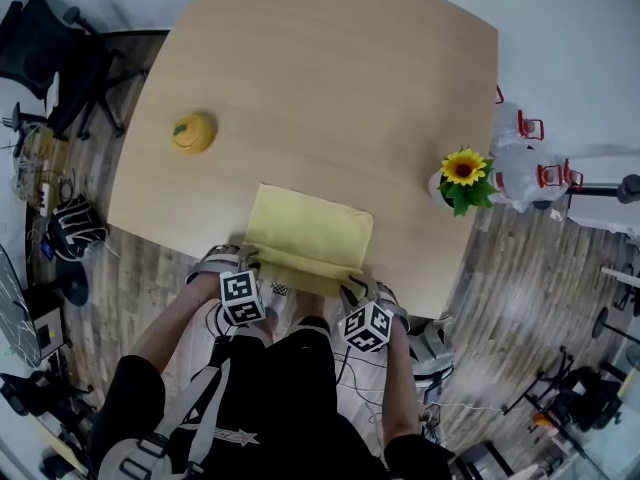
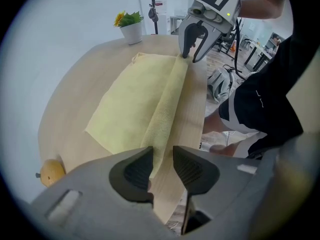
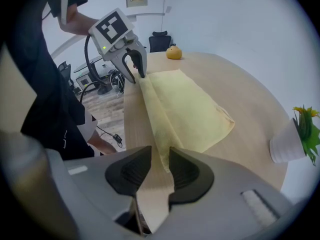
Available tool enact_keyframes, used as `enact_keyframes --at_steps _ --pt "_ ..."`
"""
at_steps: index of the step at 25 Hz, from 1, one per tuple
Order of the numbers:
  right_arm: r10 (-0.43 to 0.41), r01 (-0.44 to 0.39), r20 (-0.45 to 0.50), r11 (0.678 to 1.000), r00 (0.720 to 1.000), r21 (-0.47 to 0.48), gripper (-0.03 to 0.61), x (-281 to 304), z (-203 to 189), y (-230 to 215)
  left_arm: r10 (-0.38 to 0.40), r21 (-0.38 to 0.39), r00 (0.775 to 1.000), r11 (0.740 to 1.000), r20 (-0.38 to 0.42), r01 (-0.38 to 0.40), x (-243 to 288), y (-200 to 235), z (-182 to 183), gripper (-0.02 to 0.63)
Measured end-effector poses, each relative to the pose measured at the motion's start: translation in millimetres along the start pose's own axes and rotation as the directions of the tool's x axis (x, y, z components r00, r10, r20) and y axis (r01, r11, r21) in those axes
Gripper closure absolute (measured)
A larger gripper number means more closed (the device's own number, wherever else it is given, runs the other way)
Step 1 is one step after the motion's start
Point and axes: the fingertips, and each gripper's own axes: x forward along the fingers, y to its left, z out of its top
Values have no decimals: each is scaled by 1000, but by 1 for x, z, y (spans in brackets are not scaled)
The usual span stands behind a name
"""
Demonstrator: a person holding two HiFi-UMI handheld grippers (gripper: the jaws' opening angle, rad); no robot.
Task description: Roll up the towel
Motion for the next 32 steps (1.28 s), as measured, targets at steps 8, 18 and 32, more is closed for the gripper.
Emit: enact_keyframes --at_steps 8,18,32 --pt "-7 7 -8 1000 1000 -17 474 5 -1 -7 23 6 1000 1000 3 -23 1 10 1 555" --pt "-50 50 -13 998 999 -46 535 5 -2 -6 59 42 998 997 -10 -58 1 9 -1 572" --pt "60 -61 -35 998 998 -25 541 -2 -14 26 -31 41 999 999 -44 32 -5 -24 -9 577"
